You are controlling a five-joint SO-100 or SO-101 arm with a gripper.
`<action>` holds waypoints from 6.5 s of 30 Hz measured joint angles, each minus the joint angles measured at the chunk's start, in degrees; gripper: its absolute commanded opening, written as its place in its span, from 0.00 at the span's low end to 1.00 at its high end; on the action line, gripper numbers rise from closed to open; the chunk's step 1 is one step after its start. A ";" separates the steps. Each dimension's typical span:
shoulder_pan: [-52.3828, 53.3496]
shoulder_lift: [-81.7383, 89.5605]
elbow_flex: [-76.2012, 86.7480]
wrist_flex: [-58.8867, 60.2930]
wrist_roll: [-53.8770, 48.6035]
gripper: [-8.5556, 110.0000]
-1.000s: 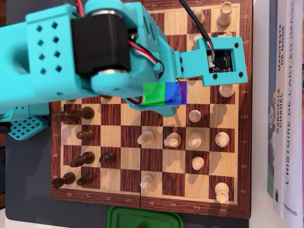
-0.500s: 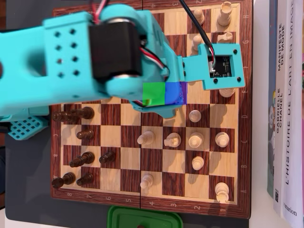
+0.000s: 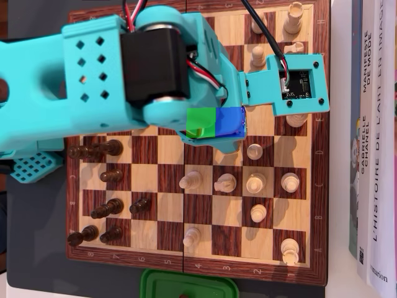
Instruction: Play chess
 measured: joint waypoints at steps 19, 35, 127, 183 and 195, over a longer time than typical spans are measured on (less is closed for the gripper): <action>0.00 0.00 0.00 0.00 0.00 0.22; 1.32 0.00 0.00 2.20 -0.88 0.22; -1.14 20.21 24.87 -1.93 -1.85 0.11; 0.18 18.63 27.07 -5.80 -2.20 0.11; 0.26 18.63 27.07 -5.80 -2.20 0.17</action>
